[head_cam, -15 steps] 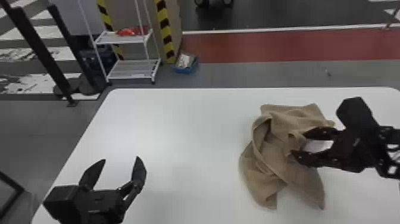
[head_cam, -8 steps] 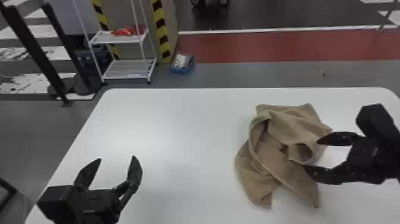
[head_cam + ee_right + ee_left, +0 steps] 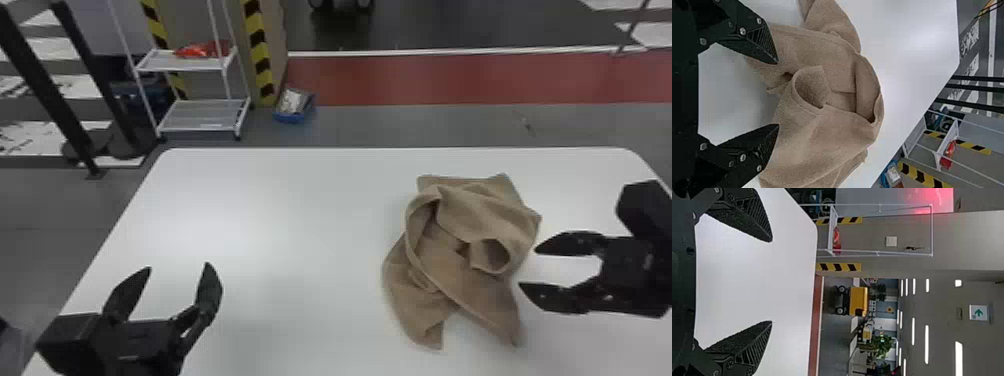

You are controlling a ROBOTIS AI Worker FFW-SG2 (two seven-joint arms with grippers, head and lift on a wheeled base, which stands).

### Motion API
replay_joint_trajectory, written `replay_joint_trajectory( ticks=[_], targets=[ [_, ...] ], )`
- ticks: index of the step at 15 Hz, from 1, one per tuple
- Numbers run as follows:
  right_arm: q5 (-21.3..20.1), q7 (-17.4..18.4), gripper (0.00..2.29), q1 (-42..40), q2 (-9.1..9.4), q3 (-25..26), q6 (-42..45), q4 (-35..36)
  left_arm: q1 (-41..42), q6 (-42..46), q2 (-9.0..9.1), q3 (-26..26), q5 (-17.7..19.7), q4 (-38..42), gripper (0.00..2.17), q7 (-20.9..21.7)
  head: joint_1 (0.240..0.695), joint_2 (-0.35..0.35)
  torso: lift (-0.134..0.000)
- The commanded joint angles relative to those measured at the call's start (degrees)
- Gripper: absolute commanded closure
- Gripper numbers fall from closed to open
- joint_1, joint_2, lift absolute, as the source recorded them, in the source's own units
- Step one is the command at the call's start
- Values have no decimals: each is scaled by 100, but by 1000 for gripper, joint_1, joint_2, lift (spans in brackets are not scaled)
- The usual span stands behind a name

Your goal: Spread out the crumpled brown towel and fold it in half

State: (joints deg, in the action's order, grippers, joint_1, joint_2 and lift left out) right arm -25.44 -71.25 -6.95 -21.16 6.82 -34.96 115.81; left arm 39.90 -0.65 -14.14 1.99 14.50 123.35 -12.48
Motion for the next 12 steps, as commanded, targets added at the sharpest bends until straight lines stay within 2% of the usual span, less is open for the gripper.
replay_joint_trajectory(
  ticks=[1,2,6,11,12],
  targets=[
    [-128,-3,407,-26,-82,92,230,-199,0,-2,-1,-6,0,5,151,0,695,57,-123],
    [-163,-21,407,-17,-152,92,353,-322,0,-2,-1,-6,0,5,151,0,695,37,-123],
    [-409,23,593,132,-126,-119,705,-744,9,16,7,-6,0,14,151,0,695,11,-123],
    [-576,111,596,308,-64,-497,757,-902,44,16,25,3,0,23,151,-9,695,37,-123],
    [-620,120,667,378,-55,-567,775,-999,53,16,25,12,0,32,151,-9,695,42,-123]
  ],
)
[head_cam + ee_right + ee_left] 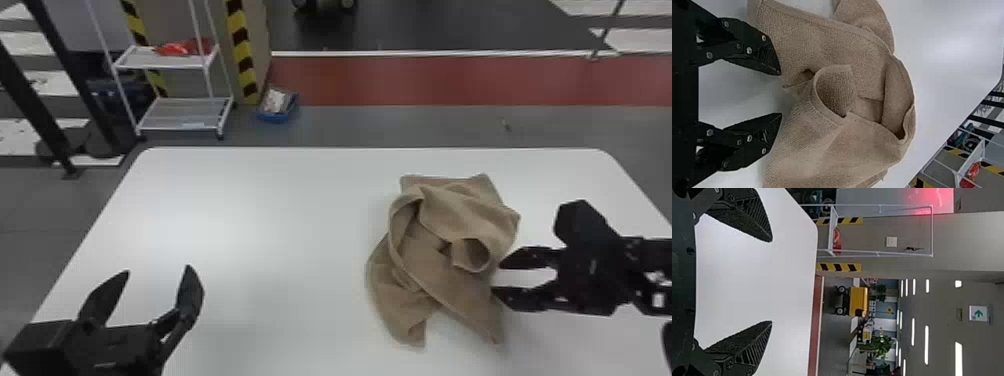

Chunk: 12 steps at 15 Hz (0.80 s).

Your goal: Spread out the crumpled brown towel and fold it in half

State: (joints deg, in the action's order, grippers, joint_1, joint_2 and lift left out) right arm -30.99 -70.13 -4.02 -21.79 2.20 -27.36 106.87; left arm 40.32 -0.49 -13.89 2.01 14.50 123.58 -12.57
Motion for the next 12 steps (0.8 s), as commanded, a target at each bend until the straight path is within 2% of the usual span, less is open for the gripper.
replay_joint_trajectory(
  ticks=[1,3,6,8,12],
  targets=[
    [-83,34,677,156,26,-176,-3,-158,11,17,0,9,0,0,151,0,695,47,-123],
    [-92,60,677,262,122,-211,15,-237,20,35,0,27,-9,0,151,-26,695,55,-123],
    [-232,60,677,402,166,-361,-3,-386,20,70,9,36,-9,0,151,-26,695,72,-123],
    [-232,60,829,455,184,-405,-3,-413,20,70,17,36,-9,-9,151,-26,695,78,-123],
    [-223,60,829,235,201,-282,85,-228,-6,70,17,62,0,-44,151,-26,695,87,-123]
  ],
)
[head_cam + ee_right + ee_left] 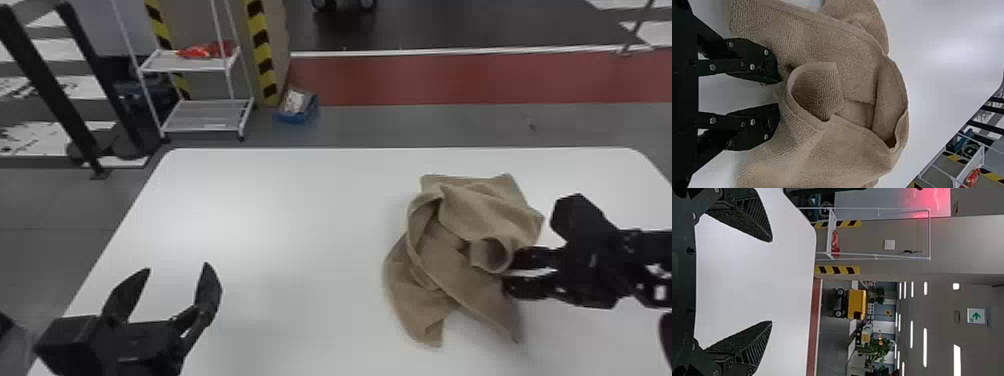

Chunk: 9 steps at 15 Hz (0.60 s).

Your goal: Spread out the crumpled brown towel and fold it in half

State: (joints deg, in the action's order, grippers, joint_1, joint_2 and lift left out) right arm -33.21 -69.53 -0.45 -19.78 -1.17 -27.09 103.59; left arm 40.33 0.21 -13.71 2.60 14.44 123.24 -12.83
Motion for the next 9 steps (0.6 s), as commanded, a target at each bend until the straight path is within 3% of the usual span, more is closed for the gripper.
replay_joint_trajectory(
  ticks=[1,3,5,9],
  targets=[
    [-1,-8,829,-157,-8,64,111,109,-8,0,0,4,6,-10,151,0,695,88,-123],
    [-10,-8,832,-183,-17,64,111,109,-25,0,8,4,-3,-10,151,0,695,89,-123],
    [-10,-17,1075,-183,-17,64,128,100,-25,0,17,-5,-3,-10,151,0,695,89,-123],
    [245,1,1244,-157,27,328,252,126,-25,0,26,-5,-29,-19,151,62,695,88,-123]
  ],
)
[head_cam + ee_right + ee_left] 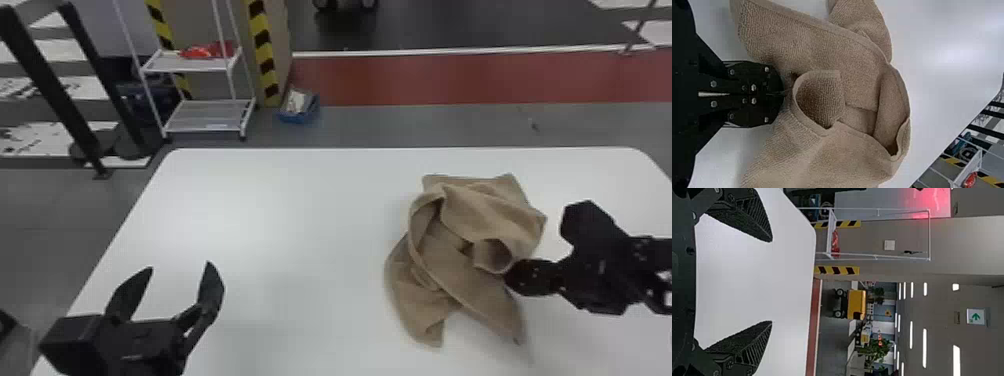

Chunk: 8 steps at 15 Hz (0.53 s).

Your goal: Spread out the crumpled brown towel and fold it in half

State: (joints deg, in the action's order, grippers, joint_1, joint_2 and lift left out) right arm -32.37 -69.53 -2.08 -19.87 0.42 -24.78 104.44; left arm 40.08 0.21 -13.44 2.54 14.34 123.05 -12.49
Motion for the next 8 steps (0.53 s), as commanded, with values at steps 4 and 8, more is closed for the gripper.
replay_joint_trajectory(
  ticks=[4,8],
  targets=[
    [1936,-105,1244,6,89,881,-524,726,9,-18,0,-140,-46,61,151,370,695,57,-123],
    [2349,-52,1244,77,520,608,-647,1113,44,-18,0,-237,-55,140,151,493,695,81,-123]
  ],
)
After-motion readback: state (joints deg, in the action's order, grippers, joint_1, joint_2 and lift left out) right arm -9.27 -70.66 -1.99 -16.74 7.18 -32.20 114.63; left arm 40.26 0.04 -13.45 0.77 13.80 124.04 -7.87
